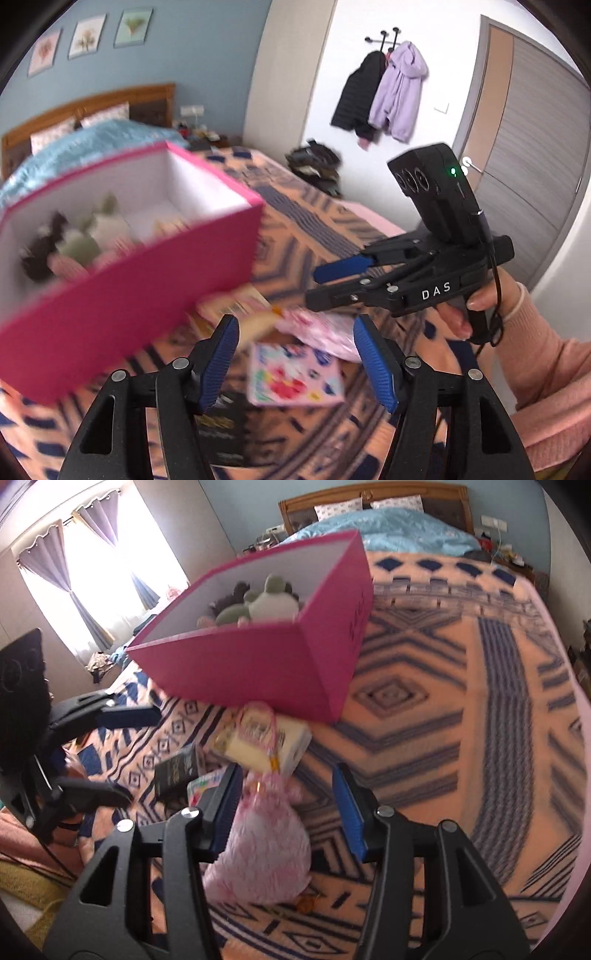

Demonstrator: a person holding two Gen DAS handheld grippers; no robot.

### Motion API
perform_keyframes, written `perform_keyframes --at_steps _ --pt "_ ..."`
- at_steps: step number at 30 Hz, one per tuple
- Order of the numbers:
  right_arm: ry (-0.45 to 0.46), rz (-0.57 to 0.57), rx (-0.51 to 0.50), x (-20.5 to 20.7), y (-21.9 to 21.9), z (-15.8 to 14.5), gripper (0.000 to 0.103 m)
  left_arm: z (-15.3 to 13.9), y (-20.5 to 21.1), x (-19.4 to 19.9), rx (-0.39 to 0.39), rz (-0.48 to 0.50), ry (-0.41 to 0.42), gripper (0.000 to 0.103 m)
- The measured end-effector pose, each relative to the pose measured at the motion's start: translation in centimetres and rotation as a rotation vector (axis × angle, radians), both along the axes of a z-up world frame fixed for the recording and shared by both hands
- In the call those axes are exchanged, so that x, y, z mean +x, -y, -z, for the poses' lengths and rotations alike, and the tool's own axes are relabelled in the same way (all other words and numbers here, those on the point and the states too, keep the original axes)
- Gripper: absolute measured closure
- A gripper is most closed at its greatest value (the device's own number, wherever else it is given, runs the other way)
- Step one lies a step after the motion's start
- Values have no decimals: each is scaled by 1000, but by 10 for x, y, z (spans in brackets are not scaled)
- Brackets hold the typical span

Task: Organize objects
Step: 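Reach the right tool to the pink floral drawstring pouch and grasp it, then lift the pink pouch with the right tool and carry it toward the box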

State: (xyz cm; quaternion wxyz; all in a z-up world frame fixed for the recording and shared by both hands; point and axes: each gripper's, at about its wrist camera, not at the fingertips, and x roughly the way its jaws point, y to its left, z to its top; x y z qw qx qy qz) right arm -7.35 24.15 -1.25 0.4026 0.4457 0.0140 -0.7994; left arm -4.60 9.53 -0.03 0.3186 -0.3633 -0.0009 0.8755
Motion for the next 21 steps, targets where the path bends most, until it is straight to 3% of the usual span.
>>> perform_keyframes --at_steps 9,17,21 --pt "73 -37 -40 11 2 19 51 26 -29 4 35 72 110 38" --pt "56 1 -34 22 5 19 71 32 -20 6 64 40 143 38" --pt "27 44 -62 30 4 8 74 29 -14 11 91 44 142 37"
